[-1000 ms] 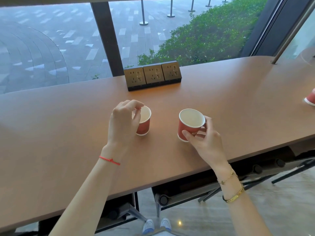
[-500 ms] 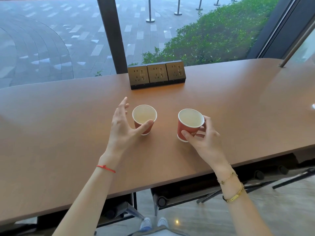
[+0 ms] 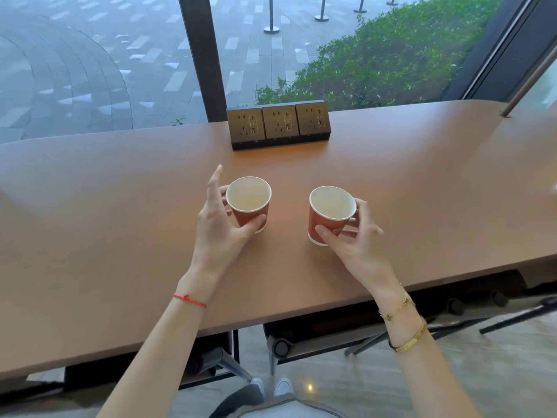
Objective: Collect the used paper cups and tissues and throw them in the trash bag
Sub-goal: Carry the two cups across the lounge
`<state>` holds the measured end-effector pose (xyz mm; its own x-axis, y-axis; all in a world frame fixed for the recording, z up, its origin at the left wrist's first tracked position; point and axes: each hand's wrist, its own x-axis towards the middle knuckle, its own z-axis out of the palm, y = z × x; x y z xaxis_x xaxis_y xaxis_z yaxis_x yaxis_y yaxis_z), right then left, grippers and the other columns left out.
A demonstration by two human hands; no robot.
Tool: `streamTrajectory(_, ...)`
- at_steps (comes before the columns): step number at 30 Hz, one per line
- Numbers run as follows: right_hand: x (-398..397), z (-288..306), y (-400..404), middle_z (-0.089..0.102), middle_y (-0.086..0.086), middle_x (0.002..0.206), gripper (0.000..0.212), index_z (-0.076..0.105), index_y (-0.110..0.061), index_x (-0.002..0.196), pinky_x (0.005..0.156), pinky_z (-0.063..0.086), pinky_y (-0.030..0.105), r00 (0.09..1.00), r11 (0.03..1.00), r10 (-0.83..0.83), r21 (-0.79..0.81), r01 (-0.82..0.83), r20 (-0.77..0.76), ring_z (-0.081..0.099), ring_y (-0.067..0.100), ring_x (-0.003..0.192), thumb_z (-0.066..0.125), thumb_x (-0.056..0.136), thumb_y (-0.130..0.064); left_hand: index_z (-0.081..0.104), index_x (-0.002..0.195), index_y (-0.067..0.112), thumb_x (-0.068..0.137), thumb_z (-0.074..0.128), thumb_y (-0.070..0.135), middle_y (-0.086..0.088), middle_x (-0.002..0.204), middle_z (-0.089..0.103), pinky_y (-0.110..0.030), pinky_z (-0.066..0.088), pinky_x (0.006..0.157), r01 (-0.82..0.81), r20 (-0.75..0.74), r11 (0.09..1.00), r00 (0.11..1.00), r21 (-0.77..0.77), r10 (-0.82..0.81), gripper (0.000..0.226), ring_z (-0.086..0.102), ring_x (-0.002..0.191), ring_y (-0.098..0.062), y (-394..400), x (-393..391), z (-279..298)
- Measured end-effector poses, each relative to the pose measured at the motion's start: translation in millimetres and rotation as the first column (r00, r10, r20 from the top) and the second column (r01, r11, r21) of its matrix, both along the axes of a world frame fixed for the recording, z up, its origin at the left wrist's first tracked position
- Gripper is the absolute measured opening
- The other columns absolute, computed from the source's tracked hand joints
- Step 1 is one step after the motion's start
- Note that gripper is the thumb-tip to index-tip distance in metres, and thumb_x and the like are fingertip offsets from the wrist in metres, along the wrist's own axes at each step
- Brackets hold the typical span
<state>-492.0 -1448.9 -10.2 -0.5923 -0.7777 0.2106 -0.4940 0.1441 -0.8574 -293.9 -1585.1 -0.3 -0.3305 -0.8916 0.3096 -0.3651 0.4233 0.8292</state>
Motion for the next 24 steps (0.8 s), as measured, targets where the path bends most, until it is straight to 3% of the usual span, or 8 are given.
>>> streamTrajectory(4, 9.2, -0.1, 20.7, 0.062, -0.015, 0.111, 0.066, 0.044, -0.031, 0.124, 0.075, 0.045, 0.004, 0.999, 0.999, -0.034, -0.012, 0.034, -0.015, 0.058, -0.007, 0.097, 0.078, 0.07, -0.046, 0.028, 0.149, 0.019, 0.066, 0.088, 0.023, 0.009, 0.116, 0.052, -0.005, 0.043, 0.084, 0.051, 0.005, 0.999, 0.999, -0.018, -0.051, 0.103, 0.051, 0.105, -0.003, 18.2, 9.4, 2.9)
streamTrajectory(8, 25.3, -2.2, 55.6, 0.06, -0.017, 0.112, 0.067, 0.042, -0.033, 0.123, 0.078, 0.047, 0.007, 0.994, 0.994, -0.106, -0.017, 0.106, -0.012, 0.057, -0.007, 0.1, 0.078, 0.069, -0.048, 0.042, 0.14, 0.019, 0.066, 0.088, 0.021, 0.012, 0.119, 0.055, -0.01, 0.047, 0.086, 0.146, -0.006, 0.989, 0.989, 0.017, -0.146, 0.087, 0.055, 0.103, 0.004, 42.1, 21.9, 9.5)
streamTrajectory(13, 65.4, -4.9, 111.5, 0.059, -0.019, 0.114, 0.064, 0.043, -0.033, 0.124, 0.08, 0.05, 0.01, 0.97, 0.969, -0.242, -0.045, 0.244, 0.037, 0.06, 0.001, 0.102, 0.078, 0.071, -0.045, 0.049, 0.132, 0.023, 0.066, 0.087, 0.02, 0.013, 0.118, 0.059, -0.006, 0.044, 0.084, 0.315, -0.021, 0.948, 0.949, 0.041, -0.314, 0.076, 0.053, 0.101, 0.013, 77.3, 39.9, 12.7)
streamTrajectory(19, 139.7, -9.1, 189.3, 0.056, -0.024, 0.114, 0.062, 0.042, -0.04, 0.12, 0.073, 0.049, 0.008, 0.893, 0.893, -0.443, -0.047, 0.447, 0.08, 0.059, -0.001, 0.102, 0.075, 0.068, -0.052, 0.047, 0.132, 0.023, 0.066, 0.088, 0.017, 0.009, 0.121, 0.058, -0.001, 0.041, 0.079, 0.559, 0.05, 0.829, 0.827, 0.029, -0.56, 0.078, 0.053, 0.104, 0.015, 115.4, 74.2, 10.3)
streamTrajectory(22, 175.2, -16.9, 231.5, 0.06, -0.015, 0.115, 0.063, 0.044, -0.039, 0.12, 0.075, 0.05, 0.009, 0.815, 0.816, -0.575, -0.025, 0.577, 0.072, 0.062, 0.003, 0.1, 0.076, 0.068, -0.052, 0.046, 0.133, 0.025, 0.067, 0.088, 0.018, 0.01, 0.122, 0.056, -0.003, 0.044, 0.076, 0.658, 0.063, 0.752, 0.749, 0.04, -0.659, 0.078, 0.054, 0.103, 0.014, 137.3, 85.0, 5.8)
streamTrajectory(24, 197.5, -22.3, 257.3, 0.062, -0.012, 0.115, 0.066, 0.045, -0.035, 0.12, 0.078, 0.051, 0.012, 0.762, 0.764, -0.643, -0.009, 0.646, 0.082, 0.063, 0.004, 0.098, 0.076, 0.066, -0.056, 0.044, 0.133, 0.025, 0.068, 0.087, 0.022, 0.011, 0.126, 0.055, -0.007, 0.045, 0.081, 0.711, 0.084, 0.702, 0.698, 0.037, -0.711, 0.078, 0.054, 0.107, 0.005, 153.9, 87.7, 3.6)
